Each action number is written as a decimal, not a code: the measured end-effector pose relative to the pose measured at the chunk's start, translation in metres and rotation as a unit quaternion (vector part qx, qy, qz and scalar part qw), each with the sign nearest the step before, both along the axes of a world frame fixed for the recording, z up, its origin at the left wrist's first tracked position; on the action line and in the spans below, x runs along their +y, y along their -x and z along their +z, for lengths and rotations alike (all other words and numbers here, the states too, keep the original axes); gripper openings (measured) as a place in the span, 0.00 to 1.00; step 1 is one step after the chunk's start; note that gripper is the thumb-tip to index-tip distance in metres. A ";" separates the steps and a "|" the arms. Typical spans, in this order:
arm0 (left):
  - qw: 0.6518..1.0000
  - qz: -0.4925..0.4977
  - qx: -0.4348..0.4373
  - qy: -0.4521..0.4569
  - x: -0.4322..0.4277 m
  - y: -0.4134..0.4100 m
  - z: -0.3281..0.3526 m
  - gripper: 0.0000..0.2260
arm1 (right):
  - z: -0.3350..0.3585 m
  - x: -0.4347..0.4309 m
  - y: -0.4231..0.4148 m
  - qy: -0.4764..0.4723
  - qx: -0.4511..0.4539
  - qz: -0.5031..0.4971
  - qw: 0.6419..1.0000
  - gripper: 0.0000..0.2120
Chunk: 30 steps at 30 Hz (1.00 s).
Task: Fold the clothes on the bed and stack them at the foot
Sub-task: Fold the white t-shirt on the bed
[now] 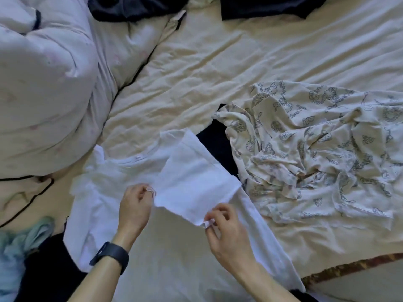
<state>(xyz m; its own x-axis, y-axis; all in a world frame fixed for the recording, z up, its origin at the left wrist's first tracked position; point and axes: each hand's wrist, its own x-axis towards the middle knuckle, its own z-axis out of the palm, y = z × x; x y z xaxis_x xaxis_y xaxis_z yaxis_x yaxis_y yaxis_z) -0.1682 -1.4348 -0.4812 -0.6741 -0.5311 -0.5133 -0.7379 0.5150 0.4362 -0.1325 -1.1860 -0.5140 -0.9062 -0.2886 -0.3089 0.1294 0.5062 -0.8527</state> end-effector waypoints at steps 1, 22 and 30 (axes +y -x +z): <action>0.998 -0.035 -0.051 0.016 -0.012 -0.016 -0.011 0.09 | -0.007 -0.001 -0.012 -0.026 -0.036 0.055 0.998 0.10; 0.961 -0.040 0.016 -0.272 0.010 0.171 -0.066 0.08 | -0.038 0.005 0.077 0.379 -0.490 -0.511 0.596 0.02; 0.969 -0.059 -0.021 -0.239 0.023 0.181 -0.102 0.12 | -0.054 -0.007 0.065 0.233 -0.419 -0.444 0.757 0.13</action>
